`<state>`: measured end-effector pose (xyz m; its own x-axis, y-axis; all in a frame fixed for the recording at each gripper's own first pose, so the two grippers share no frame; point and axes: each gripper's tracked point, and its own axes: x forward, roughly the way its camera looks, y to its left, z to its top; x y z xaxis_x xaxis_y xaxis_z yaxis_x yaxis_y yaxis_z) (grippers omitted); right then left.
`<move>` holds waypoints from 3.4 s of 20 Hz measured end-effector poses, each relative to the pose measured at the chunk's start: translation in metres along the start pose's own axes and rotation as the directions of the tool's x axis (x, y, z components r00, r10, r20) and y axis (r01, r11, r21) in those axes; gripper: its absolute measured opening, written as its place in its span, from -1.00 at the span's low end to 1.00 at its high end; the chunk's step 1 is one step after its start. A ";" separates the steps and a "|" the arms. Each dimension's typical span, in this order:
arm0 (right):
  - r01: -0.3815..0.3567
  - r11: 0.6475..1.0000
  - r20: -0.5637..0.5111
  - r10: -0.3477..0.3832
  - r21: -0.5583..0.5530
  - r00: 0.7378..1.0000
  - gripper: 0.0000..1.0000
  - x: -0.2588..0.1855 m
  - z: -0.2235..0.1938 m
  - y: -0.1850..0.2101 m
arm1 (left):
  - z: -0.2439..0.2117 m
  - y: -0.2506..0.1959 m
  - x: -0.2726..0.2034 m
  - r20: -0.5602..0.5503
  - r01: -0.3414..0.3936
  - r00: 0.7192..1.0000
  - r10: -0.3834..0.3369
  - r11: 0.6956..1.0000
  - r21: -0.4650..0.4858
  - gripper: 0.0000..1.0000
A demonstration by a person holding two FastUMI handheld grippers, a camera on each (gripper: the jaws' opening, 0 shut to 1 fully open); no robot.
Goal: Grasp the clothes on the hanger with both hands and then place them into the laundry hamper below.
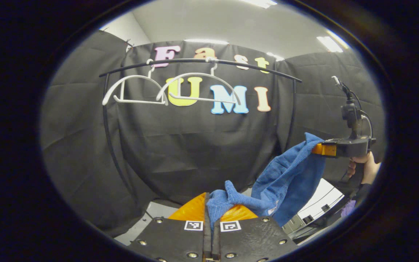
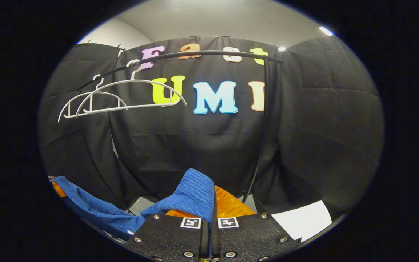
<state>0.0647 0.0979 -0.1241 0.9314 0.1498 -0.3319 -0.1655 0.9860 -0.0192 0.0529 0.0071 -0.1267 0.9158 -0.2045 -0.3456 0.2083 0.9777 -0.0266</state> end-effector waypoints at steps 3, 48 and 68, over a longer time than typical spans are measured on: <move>-0.010 1.000 -0.034 0.011 0.017 0.999 -0.94 -0.029 -0.015 0.011 | -0.004 -0.006 -0.009 -0.011 0.020 1.000 -0.020 1.000 0.011 -0.96; 0.028 0.983 -0.558 0.079 0.182 0.826 0.75 -0.017 -0.262 0.121 | -0.295 0.045 0.120 -0.541 -0.013 0.836 -0.096 0.981 -0.194 0.29; -0.007 0.991 -0.178 0.030 0.133 0.984 0.91 -0.057 -0.092 -0.024 | -0.080 0.007 0.047 -0.257 -0.215 0.952 0.167 0.961 -0.172 0.86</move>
<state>-0.0139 0.0587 -0.1912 0.8533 0.1645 -0.4948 -0.1271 0.9859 0.1086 0.0702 0.0079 -0.2180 0.8184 -0.0190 -0.5743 -0.0558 0.9921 -0.1123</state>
